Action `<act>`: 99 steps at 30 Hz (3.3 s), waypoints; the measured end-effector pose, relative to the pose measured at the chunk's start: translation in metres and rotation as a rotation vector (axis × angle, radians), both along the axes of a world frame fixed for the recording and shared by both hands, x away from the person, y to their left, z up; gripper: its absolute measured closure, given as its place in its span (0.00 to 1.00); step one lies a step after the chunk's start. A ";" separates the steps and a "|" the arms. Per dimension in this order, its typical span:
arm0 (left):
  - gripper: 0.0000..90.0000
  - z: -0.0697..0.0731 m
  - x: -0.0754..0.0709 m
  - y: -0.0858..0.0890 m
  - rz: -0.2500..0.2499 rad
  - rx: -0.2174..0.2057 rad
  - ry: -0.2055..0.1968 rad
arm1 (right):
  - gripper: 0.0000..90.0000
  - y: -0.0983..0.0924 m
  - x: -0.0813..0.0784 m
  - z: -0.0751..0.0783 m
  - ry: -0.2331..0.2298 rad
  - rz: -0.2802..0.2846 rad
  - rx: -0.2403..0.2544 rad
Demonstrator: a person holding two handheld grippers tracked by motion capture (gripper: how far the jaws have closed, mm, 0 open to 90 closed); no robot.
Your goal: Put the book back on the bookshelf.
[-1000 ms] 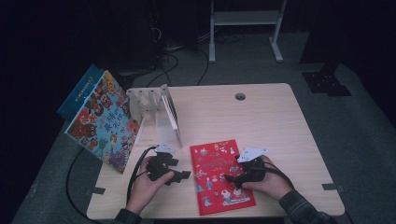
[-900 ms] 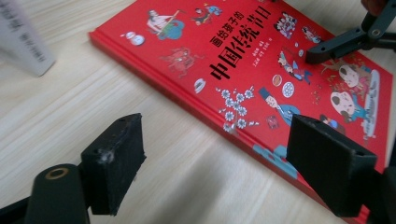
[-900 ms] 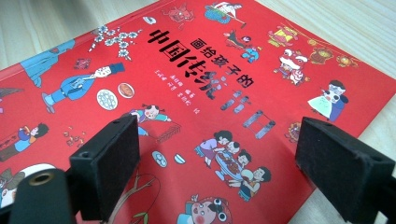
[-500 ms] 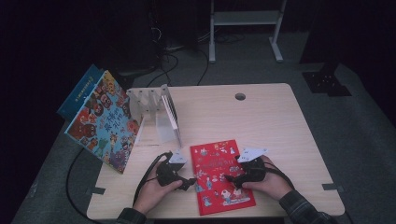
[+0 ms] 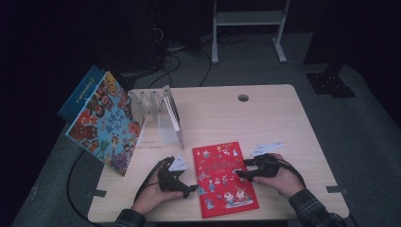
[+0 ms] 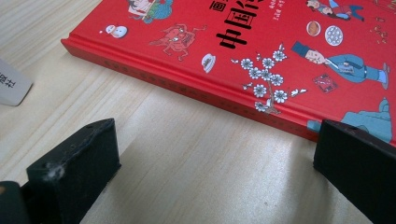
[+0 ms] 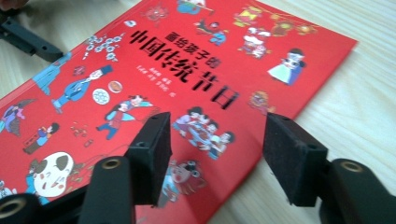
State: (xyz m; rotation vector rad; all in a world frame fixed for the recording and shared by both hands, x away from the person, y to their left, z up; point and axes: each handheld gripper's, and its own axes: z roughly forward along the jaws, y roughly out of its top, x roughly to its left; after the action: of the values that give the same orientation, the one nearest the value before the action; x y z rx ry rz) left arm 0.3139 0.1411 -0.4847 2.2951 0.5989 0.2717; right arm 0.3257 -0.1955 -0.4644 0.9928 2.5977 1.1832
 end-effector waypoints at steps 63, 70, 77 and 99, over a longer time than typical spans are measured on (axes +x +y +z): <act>0.00 0.001 0.006 -0.020 -0.189 -0.062 0.058 | 0.76 -0.020 0.051 -0.002 0.501 -0.213 0.091; 0.00 0.001 0.011 -0.021 -0.219 -0.061 0.060 | 0.76 -0.024 0.051 -0.002 0.524 -0.214 0.091; 0.00 0.001 0.023 -0.021 -0.276 -0.055 0.059 | 0.79 -0.029 0.052 -0.002 0.588 -0.226 0.079; 0.00 0.000 0.023 -0.021 -0.290 -0.042 0.043 | 0.86 -0.039 0.054 0.008 0.669 -0.206 0.168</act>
State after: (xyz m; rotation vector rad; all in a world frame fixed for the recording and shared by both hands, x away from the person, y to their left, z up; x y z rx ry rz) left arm 0.3366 0.1203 -0.4844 2.3149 0.2832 0.0693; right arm 0.3793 -0.2341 -0.4563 1.9226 2.7671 1.1798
